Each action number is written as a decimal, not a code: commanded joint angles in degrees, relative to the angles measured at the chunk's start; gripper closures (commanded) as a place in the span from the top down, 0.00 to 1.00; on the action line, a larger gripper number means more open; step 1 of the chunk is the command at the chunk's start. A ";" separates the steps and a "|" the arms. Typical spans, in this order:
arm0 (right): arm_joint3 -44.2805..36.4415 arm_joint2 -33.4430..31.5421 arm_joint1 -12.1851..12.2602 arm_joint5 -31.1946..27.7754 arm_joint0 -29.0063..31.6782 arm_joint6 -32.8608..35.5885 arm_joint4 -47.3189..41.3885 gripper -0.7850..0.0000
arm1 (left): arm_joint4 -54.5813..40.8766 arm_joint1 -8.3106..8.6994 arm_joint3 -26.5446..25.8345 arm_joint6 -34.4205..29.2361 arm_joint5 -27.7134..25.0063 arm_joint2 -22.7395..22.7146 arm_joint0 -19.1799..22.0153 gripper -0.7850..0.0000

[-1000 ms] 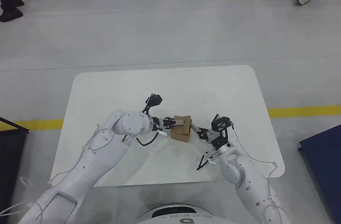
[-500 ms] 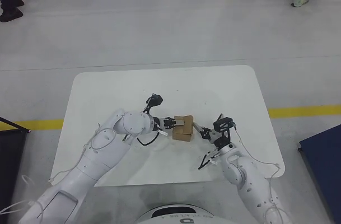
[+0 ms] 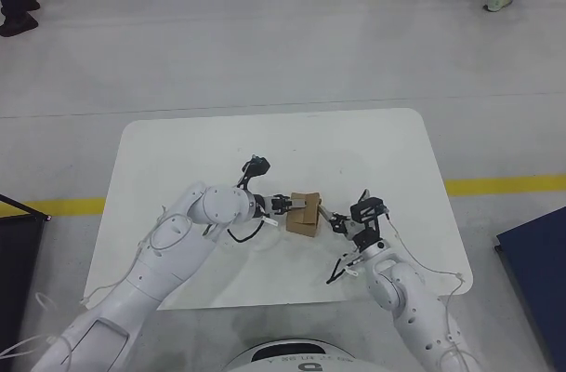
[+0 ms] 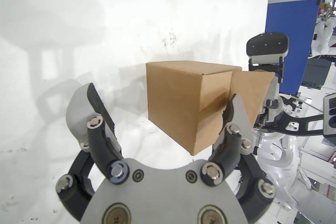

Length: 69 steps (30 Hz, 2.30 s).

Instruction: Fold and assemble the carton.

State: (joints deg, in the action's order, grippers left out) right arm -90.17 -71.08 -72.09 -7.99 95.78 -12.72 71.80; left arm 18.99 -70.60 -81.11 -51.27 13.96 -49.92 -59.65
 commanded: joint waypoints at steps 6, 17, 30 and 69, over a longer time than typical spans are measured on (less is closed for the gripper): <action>-0.23 1.01 -0.02 2.28 0.24 -0.07 4.14 1.00 | 0.97 -0.06 0.12 -0.28 0.19 0.48 -0.03 1.00; -1.54 0.50 0.18 7.28 2.01 -2.80 10.36 1.00 | 2.43 -0.15 0.14 -0.59 0.59 0.93 0.19 1.00; -4.00 -0.35 0.23 7.56 3.76 -2.93 9.81 1.00 | 2.78 -0.17 -0.43 -0.18 0.43 0.54 -0.05 1.00; -4.02 0.57 0.04 3.88 2.25 1.26 7.92 1.00 | 3.00 -0.46 -0.30 -0.57 0.01 0.27 0.01 1.00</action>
State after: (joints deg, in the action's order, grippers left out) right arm -94.30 -70.56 -72.06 -4.12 98.10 -11.86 79.57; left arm 21.98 -71.05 -81.47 -51.88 14.03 -49.65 -59.65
